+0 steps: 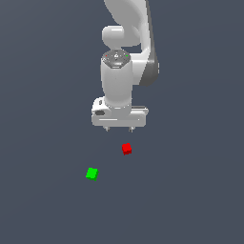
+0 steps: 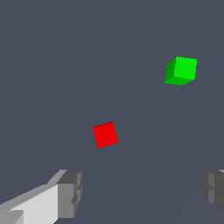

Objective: Stack the red cube on top of the green cube.

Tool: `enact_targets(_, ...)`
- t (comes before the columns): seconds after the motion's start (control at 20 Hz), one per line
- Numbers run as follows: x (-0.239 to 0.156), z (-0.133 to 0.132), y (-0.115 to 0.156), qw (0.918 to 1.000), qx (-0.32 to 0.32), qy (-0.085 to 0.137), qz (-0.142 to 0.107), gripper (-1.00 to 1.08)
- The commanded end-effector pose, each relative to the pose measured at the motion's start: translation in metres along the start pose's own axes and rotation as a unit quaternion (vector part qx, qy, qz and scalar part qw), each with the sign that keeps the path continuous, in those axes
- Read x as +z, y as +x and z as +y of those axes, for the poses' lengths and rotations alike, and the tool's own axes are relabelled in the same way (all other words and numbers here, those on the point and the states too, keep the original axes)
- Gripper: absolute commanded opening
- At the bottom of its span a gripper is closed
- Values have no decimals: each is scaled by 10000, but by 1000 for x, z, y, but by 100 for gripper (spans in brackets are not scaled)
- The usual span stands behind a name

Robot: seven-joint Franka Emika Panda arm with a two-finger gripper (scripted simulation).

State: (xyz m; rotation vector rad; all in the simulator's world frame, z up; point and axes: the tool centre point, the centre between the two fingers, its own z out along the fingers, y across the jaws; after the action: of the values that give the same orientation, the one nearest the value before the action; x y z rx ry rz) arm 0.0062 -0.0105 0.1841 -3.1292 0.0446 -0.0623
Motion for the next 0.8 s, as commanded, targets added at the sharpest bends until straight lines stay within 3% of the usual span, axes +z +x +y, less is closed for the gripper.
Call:
enact_targets(0.0, 0, 0, 0, 10000, 0, 0, 0, 100)
enact_targets(0.35, 17, -5, 1, 9998, -204, -1, -29, 100)
enact_targets(0.75, 72, -21, 3, 9959, -892, -7, -128, 100)
